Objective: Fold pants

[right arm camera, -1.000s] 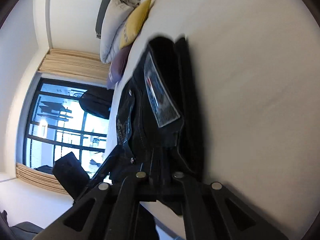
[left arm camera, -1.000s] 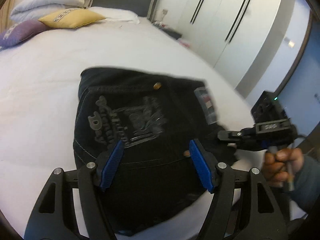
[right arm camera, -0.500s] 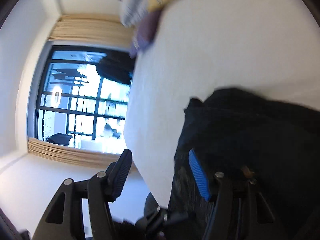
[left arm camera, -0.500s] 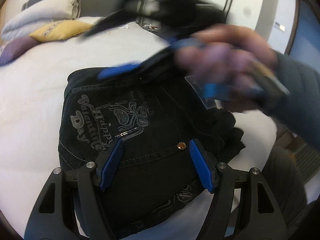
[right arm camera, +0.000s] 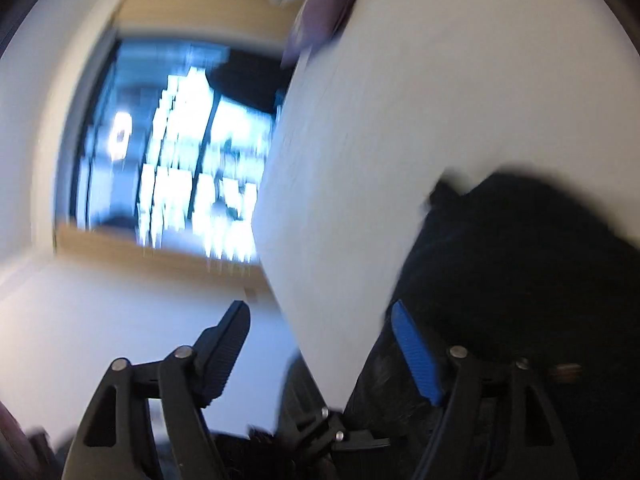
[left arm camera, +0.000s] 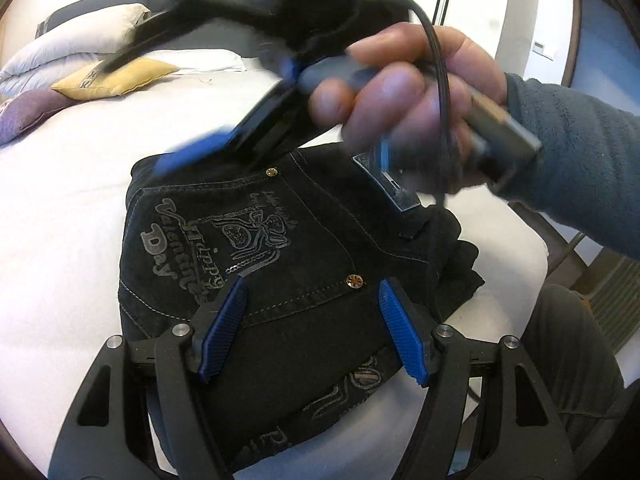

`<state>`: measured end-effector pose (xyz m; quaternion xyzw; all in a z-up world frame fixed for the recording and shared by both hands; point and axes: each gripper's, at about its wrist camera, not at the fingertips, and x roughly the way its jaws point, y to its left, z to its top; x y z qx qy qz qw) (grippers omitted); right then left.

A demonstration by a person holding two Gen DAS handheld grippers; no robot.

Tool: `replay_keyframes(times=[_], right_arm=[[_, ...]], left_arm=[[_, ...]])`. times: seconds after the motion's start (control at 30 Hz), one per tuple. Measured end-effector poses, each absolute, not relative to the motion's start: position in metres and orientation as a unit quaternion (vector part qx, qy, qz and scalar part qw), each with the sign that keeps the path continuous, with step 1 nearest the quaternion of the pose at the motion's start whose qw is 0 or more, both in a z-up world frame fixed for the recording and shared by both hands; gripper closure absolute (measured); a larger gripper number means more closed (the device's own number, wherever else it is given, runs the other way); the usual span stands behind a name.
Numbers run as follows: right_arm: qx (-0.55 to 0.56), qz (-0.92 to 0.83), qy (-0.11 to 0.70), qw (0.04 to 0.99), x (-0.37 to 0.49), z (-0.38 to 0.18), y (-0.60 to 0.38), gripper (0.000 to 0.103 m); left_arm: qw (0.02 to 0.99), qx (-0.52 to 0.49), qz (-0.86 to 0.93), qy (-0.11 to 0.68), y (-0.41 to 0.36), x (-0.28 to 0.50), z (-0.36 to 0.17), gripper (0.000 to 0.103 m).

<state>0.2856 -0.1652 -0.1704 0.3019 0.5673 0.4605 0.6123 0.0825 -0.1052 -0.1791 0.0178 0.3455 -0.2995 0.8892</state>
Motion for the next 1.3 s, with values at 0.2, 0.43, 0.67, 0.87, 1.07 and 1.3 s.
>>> replay_keyframes(times=[0.2,0.43,0.67,0.87,1.07,1.3], right_arm=[[0.368,0.385,0.585,0.612,0.314,-0.221,-0.174,0.064],[0.403,0.416,0.507,0.638,0.272,-0.184,-0.247,0.023],[0.484,0.315,0.457,0.677,0.187,-0.235,-0.357,0.061],[0.535,0.237,0.374,0.720,0.113,-0.221,-0.412,0.024],[0.478,0.257,0.432,0.721,0.122,-0.199,-0.383,0.017],[0.449,0.249,0.503,0.695,0.142,-0.219,-0.355,0.020]], left_arm=[[0.893,0.022,-0.296,0.338,-0.102,0.076,-0.182,0.036],[0.895,0.020,-0.296,0.334,-0.103,0.070,-0.184,0.036],[0.893,0.017,-0.296,0.338,-0.103,0.070,-0.179,0.035],[0.895,-0.025,-0.288,0.341,-0.078,0.070,-0.149,0.033],[0.900,-0.080,-0.250,0.348,-0.028,0.098,-0.121,0.012],[0.819,-0.139,-0.255,0.494,-0.012,0.157,-0.170,0.012]])
